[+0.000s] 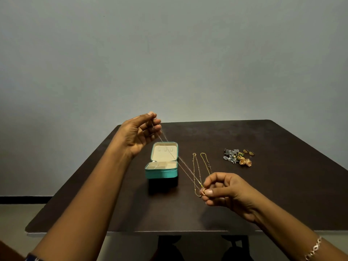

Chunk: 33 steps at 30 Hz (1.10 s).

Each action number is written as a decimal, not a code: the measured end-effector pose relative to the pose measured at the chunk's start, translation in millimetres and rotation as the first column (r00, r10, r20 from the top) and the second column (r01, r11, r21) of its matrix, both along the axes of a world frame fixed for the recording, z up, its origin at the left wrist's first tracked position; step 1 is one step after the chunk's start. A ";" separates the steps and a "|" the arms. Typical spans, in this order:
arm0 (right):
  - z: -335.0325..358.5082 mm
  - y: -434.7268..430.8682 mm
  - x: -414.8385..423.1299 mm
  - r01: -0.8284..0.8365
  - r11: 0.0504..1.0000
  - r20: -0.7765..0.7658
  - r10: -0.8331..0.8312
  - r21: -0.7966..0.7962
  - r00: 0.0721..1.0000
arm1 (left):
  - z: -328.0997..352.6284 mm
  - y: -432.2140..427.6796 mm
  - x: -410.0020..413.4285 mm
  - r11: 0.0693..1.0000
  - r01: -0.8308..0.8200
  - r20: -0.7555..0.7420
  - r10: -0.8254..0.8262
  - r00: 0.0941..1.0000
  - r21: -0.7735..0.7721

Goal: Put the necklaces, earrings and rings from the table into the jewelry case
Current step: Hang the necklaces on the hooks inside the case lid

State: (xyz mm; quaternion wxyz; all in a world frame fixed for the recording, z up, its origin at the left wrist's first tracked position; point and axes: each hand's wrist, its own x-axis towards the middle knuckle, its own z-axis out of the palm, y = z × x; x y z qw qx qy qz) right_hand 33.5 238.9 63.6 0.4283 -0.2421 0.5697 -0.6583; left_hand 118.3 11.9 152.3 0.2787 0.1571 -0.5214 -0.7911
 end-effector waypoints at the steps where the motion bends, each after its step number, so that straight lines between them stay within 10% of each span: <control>1: -2.8 4.7 -0.9 0.022 1.000 -0.011 -0.022 0.003 1.000 | 2.0 3.6 -7.3 1.000 0.008 0.013 -0.008 1.000 0.003; 14: -43.6 42.3 -29.1 0.381 0.924 -0.413 -0.354 -0.018 0.839 | -22.9 44.2 -132.9 0.950 0.077 0.247 0.000 0.969 -0.301; 33: -73.4 29.0 -61.6 0.436 0.883 -0.778 -0.151 0.171 0.610 | -121.4 41.3 -240.1 0.576 0.180 0.457 0.381 0.804 -0.797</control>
